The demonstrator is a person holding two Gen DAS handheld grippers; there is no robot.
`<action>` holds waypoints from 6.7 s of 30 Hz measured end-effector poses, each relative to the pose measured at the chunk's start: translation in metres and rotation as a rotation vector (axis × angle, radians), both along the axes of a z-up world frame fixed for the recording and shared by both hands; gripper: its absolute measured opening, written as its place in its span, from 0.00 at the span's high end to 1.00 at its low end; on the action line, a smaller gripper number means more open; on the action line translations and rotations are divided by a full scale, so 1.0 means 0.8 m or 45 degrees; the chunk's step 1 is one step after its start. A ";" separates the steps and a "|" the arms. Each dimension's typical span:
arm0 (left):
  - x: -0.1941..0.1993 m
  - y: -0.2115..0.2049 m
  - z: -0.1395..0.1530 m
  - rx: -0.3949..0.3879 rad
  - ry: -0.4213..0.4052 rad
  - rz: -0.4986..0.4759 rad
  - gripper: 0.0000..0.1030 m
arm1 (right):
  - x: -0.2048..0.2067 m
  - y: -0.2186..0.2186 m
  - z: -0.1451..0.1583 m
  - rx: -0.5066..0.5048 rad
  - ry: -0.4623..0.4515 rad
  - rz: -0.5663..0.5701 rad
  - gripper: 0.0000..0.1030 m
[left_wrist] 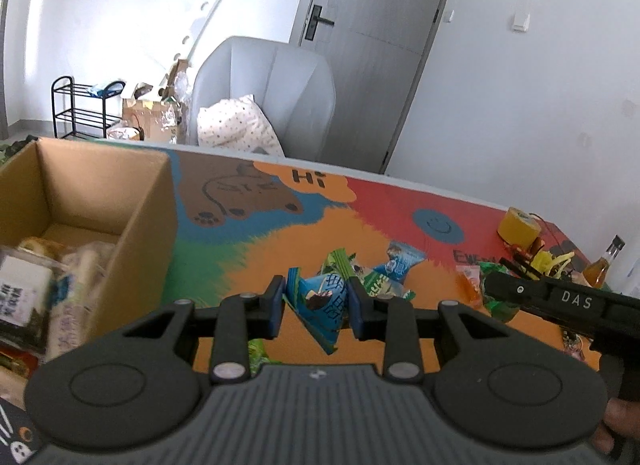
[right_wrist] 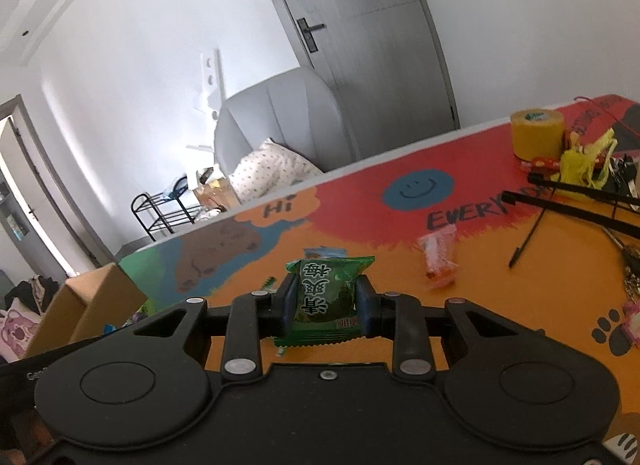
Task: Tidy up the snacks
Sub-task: 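Carry the blue pack and green pack over the cardboard box with both grippers, then open both grippers to drop the packs into the box, then move both grippers back over the remaining snacks on the table, then grasp the green wrapped snack with the left gripper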
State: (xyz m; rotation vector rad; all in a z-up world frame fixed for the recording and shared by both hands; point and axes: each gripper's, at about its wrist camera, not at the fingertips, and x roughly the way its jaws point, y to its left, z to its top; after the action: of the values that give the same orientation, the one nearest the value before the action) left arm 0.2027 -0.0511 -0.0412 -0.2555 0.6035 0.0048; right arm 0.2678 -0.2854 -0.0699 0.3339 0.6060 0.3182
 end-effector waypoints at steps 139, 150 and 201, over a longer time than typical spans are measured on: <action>-0.035 0.012 0.019 0.029 0.008 0.085 0.01 | -0.032 -0.010 0.011 0.020 0.003 0.070 0.02; -0.029 -0.015 -0.006 0.026 0.035 0.153 0.07 | -0.028 -0.036 -0.012 0.014 0.039 0.034 0.10; 0.086 -0.013 -0.080 0.050 0.122 0.237 0.72 | 0.110 -0.028 -0.083 -0.180 0.130 -0.099 0.40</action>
State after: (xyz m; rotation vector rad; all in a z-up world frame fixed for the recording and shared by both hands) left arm 0.2716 -0.0618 -0.1050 -0.2735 0.6720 0.2090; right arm 0.3557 -0.3076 -0.1366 0.2383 0.7100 0.1830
